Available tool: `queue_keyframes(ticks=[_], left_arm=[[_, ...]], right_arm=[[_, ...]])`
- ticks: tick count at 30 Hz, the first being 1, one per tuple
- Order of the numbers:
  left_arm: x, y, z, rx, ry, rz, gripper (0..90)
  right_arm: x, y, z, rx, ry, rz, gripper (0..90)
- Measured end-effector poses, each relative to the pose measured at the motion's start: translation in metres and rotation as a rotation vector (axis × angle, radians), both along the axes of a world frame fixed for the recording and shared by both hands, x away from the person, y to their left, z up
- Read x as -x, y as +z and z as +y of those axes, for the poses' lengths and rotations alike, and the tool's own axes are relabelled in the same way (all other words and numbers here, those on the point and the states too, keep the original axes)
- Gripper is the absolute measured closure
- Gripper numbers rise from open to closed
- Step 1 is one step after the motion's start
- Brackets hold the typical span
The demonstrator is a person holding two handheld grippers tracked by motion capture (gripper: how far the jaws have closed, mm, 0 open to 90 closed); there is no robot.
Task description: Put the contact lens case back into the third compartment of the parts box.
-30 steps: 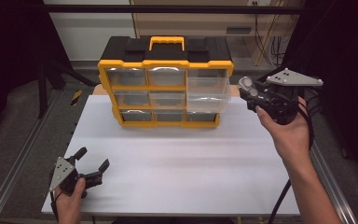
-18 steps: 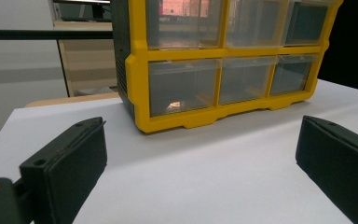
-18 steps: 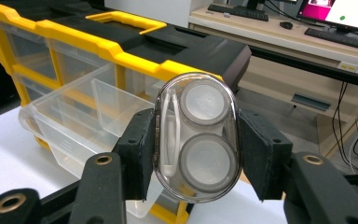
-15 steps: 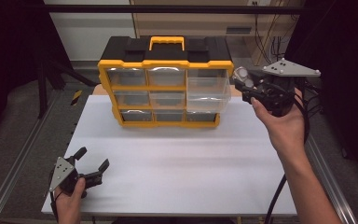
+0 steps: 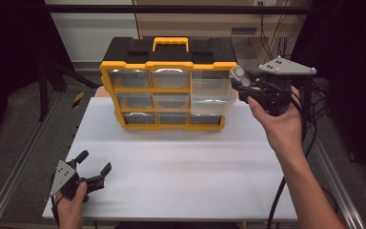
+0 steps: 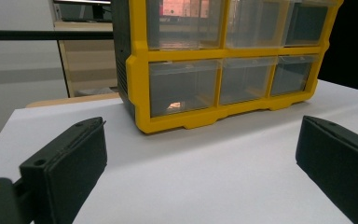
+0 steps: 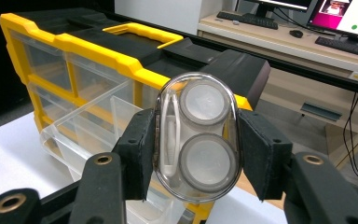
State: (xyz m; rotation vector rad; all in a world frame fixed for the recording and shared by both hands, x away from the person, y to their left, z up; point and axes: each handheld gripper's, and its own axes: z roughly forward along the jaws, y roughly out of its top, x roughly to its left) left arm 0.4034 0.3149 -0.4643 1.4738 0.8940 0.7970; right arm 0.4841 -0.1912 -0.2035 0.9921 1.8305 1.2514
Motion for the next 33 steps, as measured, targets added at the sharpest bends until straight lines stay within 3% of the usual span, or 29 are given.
queue_keyframes(ticks=[33], left_arm=[[0.0,0.0,0.001,0.002,0.0,-0.001,1.6]], right_arm=[[-0.008,0.001,0.022,0.005,0.035,0.007,49.1]])
